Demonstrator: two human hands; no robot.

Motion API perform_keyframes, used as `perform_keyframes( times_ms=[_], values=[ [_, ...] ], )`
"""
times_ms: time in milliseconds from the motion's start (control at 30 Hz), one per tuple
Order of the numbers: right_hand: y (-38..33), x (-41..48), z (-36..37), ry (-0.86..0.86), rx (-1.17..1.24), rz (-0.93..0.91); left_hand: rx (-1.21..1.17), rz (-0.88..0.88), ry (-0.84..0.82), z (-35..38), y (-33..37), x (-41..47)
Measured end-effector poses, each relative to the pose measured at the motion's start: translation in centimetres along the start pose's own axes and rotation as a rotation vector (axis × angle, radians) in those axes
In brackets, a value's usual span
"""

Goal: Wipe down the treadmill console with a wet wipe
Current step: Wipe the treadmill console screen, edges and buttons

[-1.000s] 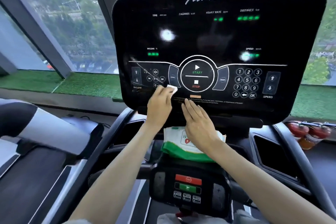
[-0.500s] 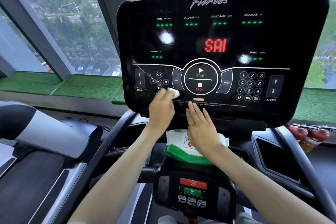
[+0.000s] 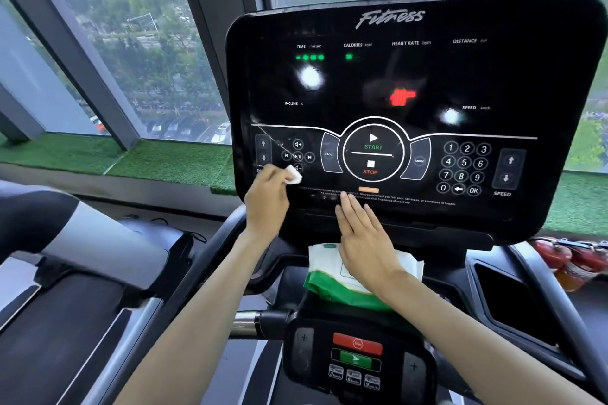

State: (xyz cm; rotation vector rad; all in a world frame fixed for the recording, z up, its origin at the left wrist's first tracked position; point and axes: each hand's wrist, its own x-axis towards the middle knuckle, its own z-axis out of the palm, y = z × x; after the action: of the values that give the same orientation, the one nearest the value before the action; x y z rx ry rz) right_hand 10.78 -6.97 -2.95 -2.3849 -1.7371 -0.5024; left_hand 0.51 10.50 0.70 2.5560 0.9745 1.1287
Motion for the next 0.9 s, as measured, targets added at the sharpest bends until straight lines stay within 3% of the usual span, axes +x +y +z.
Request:
perform_keyframes(
  times_ms=[67,100,200,233,367,400,500,533,567,633,667,700,800,833,900],
  values=[
    [0.1,0.5,0.0,0.008,0.009,-0.021,-0.045,-0.307,0.120,-0.5,-1.2,0.3],
    [0.0,0.8,0.1,0.006,0.010,-0.034,-0.036,-0.323,0.117,-0.4,-0.7,0.2],
    [-0.5,1.4,0.4,-0.008,0.024,-0.067,-0.040,-0.009,-0.013,0.7,0.3,-0.9],
    [-0.7,1.4,0.5,-0.010,0.031,-0.065,-0.058,0.001,-0.019,0.5,-0.2,-0.8],
    [-0.8,1.4,0.7,0.001,0.026,-0.050,-0.118,-0.503,0.180,-0.3,-1.8,0.2],
    [-0.9,1.4,0.8,0.002,0.014,-0.049,-0.121,-0.469,0.167,-0.2,-0.8,0.0],
    [-1.1,1.4,0.9,0.019,-0.012,-0.049,-0.114,-0.022,-0.036,0.9,1.2,-1.0],
    [-1.1,1.4,0.8,0.027,-0.015,-0.049,-0.123,0.019,-0.053,0.6,0.9,-0.6],
    [-1.0,1.5,0.8,0.033,-0.015,-0.055,-0.140,-0.075,-0.006,0.2,0.1,0.2],
    [-0.9,1.3,0.9,0.041,-0.025,-0.065,-0.169,-0.467,0.149,-1.0,-1.1,1.3],
    [-0.8,1.2,0.9,0.047,-0.032,-0.063,-0.150,-0.554,0.173,-1.1,-1.1,1.5],
    [-0.8,1.2,1.1,0.057,-0.036,-0.063,-0.126,-0.504,0.153,-1.0,-0.6,1.6],
    [-0.9,1.3,1.3,0.094,-0.025,-0.064,-0.104,-0.075,-0.035,0.1,1.3,0.5],
    [-0.9,1.4,1.4,0.108,-0.018,-0.067,-0.107,-0.048,-0.053,0.2,1.3,0.5],
    [-0.8,1.4,1.4,0.108,-0.001,-0.071,-0.203,-0.276,0.061,-0.2,0.7,1.2]
  ],
)
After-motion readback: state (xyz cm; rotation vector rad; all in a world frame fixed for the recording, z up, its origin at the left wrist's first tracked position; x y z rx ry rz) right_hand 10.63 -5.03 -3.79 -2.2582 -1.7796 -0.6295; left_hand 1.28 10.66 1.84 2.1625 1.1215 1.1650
